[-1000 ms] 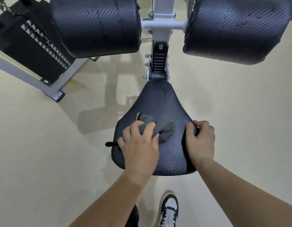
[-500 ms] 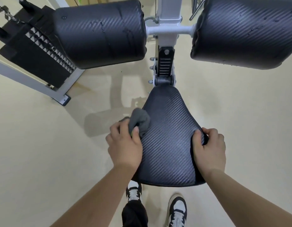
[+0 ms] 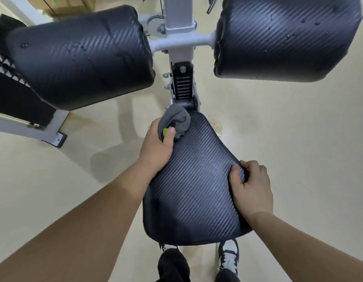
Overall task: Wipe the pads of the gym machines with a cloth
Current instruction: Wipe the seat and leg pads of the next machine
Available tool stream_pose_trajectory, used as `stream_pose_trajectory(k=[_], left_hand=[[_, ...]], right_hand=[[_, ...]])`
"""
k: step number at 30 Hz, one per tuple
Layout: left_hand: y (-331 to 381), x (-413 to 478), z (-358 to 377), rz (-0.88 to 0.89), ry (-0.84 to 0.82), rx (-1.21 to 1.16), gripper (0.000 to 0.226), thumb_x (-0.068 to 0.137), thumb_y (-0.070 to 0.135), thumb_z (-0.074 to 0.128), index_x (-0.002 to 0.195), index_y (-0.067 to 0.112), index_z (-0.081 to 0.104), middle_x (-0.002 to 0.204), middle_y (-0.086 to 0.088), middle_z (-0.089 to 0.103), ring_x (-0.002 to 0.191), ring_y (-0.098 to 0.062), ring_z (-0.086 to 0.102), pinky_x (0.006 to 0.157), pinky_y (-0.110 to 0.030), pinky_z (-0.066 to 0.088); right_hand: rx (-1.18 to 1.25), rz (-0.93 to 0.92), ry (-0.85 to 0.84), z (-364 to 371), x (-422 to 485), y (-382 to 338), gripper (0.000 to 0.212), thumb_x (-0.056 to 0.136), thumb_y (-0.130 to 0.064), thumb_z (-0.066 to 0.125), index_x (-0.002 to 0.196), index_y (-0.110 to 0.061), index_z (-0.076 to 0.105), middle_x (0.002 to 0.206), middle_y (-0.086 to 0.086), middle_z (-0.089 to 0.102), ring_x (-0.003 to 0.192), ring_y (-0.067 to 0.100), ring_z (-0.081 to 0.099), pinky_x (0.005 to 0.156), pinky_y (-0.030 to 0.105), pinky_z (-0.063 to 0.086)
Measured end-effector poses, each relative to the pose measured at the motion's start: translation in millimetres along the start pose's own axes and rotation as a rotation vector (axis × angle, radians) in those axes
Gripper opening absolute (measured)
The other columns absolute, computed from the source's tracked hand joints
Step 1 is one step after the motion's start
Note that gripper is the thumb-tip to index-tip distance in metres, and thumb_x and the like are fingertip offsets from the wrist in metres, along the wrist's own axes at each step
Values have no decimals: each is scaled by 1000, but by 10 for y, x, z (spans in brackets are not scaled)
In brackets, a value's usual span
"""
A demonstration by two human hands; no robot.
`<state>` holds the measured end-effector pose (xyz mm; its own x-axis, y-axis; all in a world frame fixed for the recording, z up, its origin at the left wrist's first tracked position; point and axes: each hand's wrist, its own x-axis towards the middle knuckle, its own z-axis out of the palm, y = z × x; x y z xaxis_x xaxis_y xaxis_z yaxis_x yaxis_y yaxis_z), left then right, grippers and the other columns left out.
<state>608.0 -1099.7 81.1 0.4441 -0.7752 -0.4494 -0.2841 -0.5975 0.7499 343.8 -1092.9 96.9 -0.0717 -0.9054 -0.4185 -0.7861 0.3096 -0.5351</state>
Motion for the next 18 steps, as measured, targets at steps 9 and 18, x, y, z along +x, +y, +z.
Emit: stream_pose_trajectory(k=[9, 18], left_hand=[[-462, -1395, -65, -208, 339, 49, 43, 104, 43, 48, 146, 35, 42, 138, 2, 50, 103, -9, 48, 91, -32, 39], [-5, -2271, 926, -652, 831, -359, 50, 104, 38, 53, 149, 30, 34, 151, -9, 27, 95, -26, 61, 86, -39, 48]], right_hand=[[47, -11, -32, -8, -2, -72, 33, 98, -52, 48, 121, -30, 53, 117, -3, 47, 113, 26, 55, 87, 38, 41], [74, -56, -125, -129, -58, -21, 37, 98, -54, 46, 124, -29, 53, 124, 4, 49, 116, 28, 54, 98, 43, 45]])
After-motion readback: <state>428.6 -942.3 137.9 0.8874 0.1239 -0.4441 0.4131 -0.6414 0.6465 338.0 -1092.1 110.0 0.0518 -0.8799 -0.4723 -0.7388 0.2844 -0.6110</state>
